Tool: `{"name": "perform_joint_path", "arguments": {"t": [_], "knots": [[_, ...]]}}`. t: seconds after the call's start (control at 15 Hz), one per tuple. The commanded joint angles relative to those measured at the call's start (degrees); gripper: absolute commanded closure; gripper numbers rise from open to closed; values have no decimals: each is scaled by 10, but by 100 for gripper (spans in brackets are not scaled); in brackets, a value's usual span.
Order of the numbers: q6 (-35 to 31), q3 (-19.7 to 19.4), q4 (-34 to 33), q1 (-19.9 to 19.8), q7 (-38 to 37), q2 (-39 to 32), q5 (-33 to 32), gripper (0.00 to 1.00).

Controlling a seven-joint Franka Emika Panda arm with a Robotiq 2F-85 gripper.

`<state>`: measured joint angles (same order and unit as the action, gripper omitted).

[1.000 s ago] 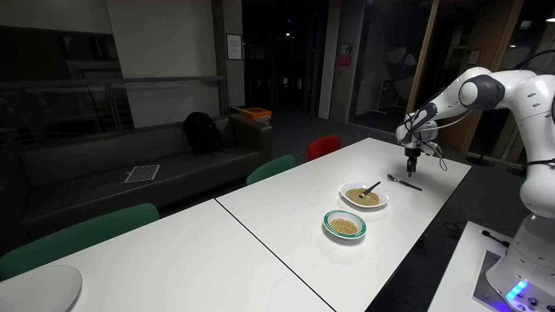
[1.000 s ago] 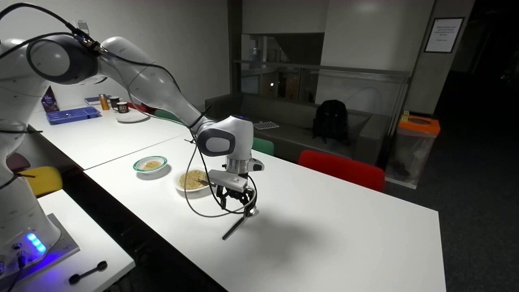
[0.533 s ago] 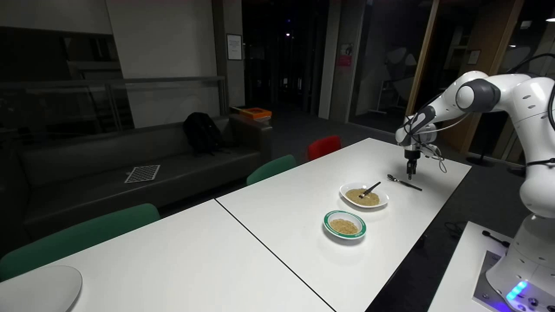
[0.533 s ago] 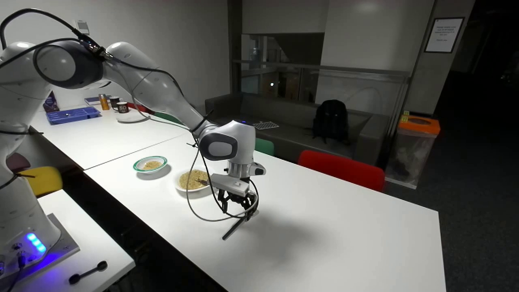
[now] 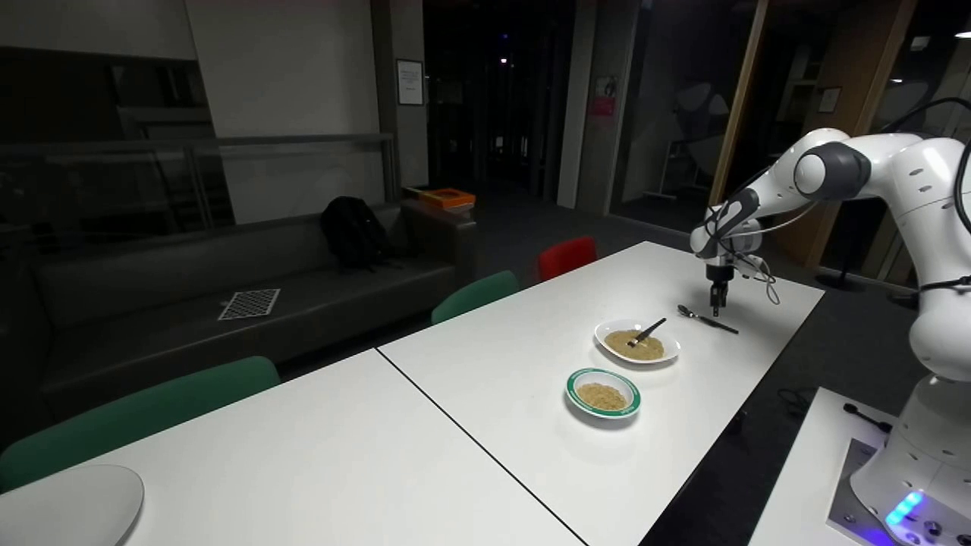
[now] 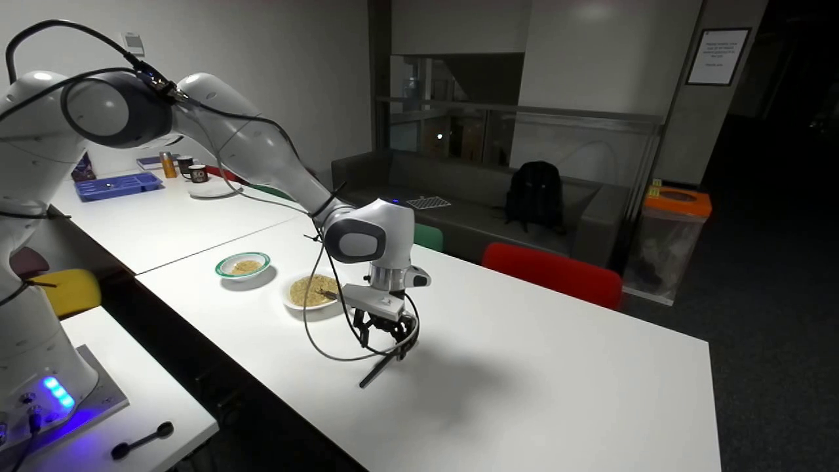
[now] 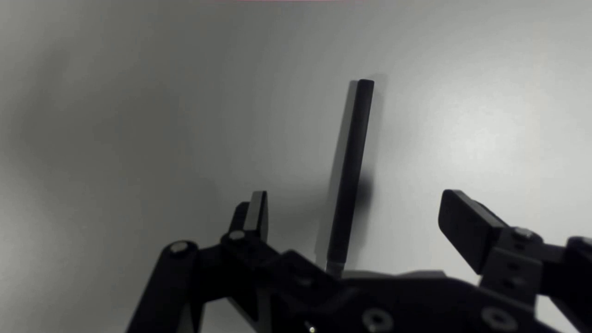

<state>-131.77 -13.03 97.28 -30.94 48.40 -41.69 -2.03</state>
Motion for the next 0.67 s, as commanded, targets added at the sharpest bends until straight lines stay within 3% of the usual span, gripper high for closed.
{"name": "perform_joint_path", "arguments": {"t": [0.0, 0.6], "knots": [[-17, 11, -3, -15, -4, -2, 3, 0], [-38, 12, 26, -27, -68, 14, 25, 0]]}}
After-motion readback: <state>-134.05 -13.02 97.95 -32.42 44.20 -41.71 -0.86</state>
